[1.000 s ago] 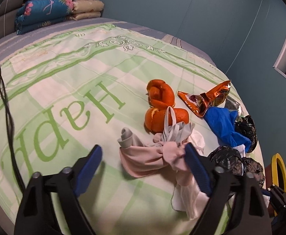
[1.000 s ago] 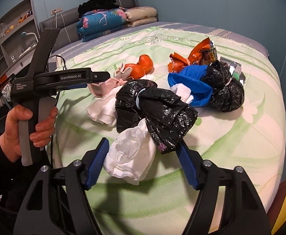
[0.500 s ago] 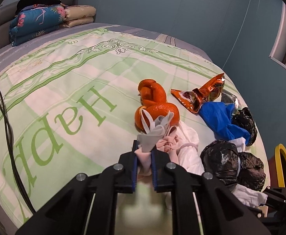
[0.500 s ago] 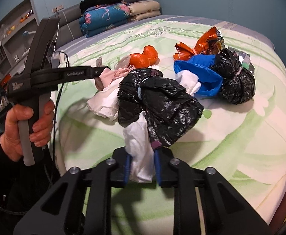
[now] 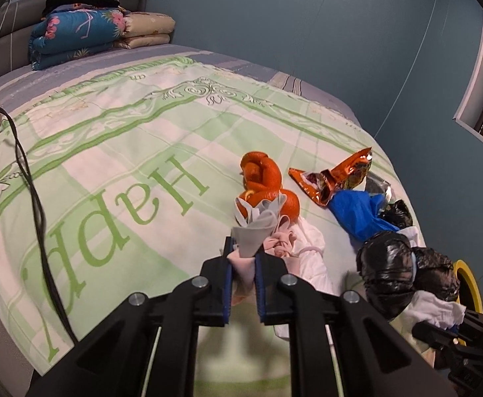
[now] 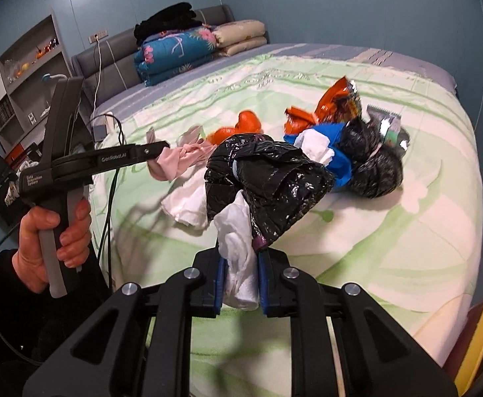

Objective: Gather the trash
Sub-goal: 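Lift the black bag with the right gripper while the left holds the pink cloth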

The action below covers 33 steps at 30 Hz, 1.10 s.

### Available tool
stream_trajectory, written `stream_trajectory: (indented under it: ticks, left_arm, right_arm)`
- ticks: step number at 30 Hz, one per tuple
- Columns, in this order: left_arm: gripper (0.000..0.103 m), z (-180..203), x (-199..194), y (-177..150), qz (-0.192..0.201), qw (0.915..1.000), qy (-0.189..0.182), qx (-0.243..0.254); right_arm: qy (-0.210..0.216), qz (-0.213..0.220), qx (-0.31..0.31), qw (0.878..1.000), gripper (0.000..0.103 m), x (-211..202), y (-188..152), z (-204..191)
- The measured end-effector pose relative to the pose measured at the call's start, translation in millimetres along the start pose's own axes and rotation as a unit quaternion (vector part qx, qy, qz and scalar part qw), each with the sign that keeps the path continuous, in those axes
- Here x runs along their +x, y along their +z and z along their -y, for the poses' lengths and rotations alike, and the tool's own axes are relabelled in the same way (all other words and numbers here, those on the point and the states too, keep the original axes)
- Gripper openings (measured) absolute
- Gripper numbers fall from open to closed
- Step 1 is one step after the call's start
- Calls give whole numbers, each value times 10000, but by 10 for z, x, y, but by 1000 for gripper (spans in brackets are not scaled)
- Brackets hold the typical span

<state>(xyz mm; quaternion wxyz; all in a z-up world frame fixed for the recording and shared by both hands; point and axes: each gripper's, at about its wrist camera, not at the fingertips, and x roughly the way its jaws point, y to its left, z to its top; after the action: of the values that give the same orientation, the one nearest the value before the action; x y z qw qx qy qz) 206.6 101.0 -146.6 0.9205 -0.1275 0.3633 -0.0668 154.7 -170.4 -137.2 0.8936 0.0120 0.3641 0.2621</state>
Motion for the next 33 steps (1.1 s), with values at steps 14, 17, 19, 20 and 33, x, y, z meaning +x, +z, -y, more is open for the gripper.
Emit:
stream_trajectory:
  ticks: [14,17,19,20,33]
  left_arm:
    - [10,110,-355,84,319,9994,-66,62]
    - [10,159,-415,108,372,9992,-84,103]
    - [10,197,-452,120,402,9991,-76,145]
    - [10,220,-476,130,423,9989,-79,169]
    - [10,501,-658,216,534,9978,-208,346]
  right_arm:
    - [-78,376,71,9992,15,-313,89,42]
    - [-78,459,86,9989,15,-371,89,57]
    - [-93,528,85,9985,15,-422,94,60]
    - [-107,561,83,9983,15,-450,99,59]
    - [-216,953,100,9952,15,-798,124,111]
